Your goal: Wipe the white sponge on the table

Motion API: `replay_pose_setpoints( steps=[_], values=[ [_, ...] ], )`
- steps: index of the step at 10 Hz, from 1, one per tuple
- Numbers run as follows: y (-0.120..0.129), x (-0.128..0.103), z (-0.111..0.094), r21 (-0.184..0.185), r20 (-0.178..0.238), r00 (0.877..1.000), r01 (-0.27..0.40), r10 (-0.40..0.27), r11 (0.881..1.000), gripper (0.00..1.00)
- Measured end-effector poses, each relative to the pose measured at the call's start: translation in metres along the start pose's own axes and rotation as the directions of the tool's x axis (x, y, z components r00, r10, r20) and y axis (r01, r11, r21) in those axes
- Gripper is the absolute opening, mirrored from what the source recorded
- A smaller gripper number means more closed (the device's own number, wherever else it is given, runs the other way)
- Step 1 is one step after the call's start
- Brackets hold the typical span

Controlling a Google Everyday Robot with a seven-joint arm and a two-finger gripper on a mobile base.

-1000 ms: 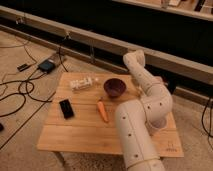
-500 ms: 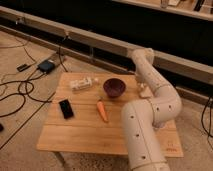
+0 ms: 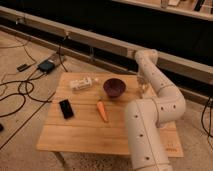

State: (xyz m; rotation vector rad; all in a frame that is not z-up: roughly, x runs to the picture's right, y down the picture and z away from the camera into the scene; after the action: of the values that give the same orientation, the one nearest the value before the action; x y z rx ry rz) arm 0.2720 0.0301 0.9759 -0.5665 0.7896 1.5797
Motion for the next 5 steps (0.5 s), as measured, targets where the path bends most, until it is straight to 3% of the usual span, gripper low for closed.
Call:
replay_pose_setpoints(
  steps=[5],
  values=[
    [0.005, 0.022, 0.005, -0.028, -0.038, 0.999, -0.001, -0.001, 1.000, 0.00]
  ],
)
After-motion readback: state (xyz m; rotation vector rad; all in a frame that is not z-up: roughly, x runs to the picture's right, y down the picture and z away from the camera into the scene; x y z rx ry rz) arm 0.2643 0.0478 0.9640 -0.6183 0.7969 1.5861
